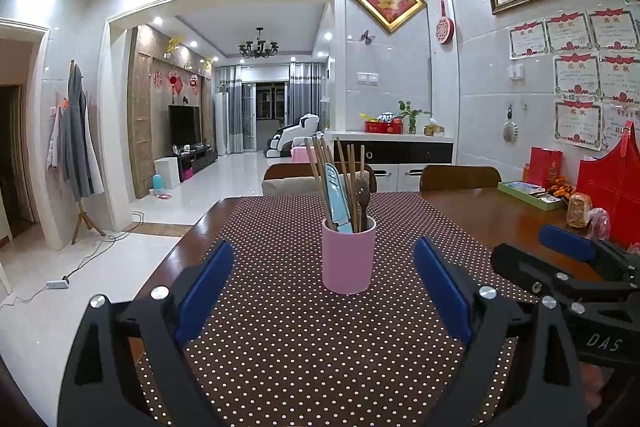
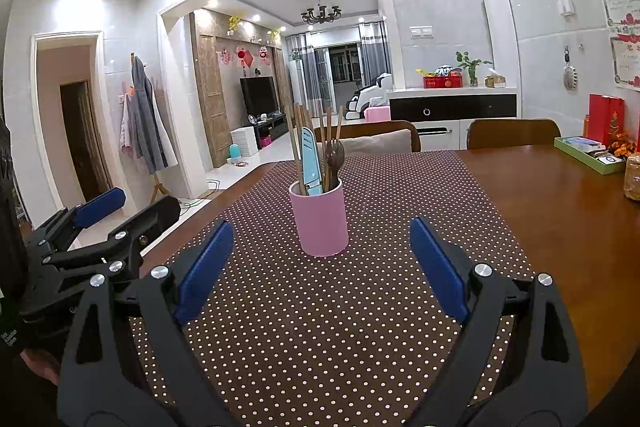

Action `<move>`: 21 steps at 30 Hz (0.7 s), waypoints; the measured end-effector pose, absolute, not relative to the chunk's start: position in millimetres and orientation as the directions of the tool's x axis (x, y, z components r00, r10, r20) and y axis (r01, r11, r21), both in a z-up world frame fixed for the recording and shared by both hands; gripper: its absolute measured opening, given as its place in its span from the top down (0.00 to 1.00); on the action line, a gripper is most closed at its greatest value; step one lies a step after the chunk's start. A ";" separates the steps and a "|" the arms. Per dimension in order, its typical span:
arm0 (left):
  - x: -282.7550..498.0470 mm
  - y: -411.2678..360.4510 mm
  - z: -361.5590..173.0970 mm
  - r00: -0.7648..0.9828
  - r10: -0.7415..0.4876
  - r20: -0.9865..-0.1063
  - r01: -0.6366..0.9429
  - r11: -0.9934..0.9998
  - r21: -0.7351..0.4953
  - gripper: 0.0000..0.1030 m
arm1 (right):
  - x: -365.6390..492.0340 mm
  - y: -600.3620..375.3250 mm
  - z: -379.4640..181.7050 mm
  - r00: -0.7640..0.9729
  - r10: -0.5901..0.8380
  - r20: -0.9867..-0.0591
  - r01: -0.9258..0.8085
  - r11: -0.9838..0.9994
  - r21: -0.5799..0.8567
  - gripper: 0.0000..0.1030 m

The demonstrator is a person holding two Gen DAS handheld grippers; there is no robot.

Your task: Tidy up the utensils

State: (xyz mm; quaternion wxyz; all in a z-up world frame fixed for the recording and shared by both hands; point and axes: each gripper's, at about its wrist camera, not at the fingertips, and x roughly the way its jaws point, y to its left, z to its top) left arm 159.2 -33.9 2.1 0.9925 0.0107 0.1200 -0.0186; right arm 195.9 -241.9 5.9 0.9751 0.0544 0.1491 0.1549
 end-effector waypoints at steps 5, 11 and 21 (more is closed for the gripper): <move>160.7 -33.9 0.9 0.970 -0.032 -0.241 0.038 0.999 0.019 0.13 | 197.2 -241.9 5.6 0.907 0.318 -0.277 -0.284 0.946 0.154 0.14; 161.9 -33.2 -0.1 0.970 -0.031 -0.241 0.038 0.999 0.022 0.13 | 198.4 -242.4 0.8 0.905 0.319 -0.282 -0.283 0.945 0.162 0.14; 164.0 -32.5 -2.7 0.968 -0.032 -0.247 0.038 0.999 0.020 0.13 | 201.3 -242.3 0.4 0.904 0.315 -0.289 -0.278 0.947 0.162 0.14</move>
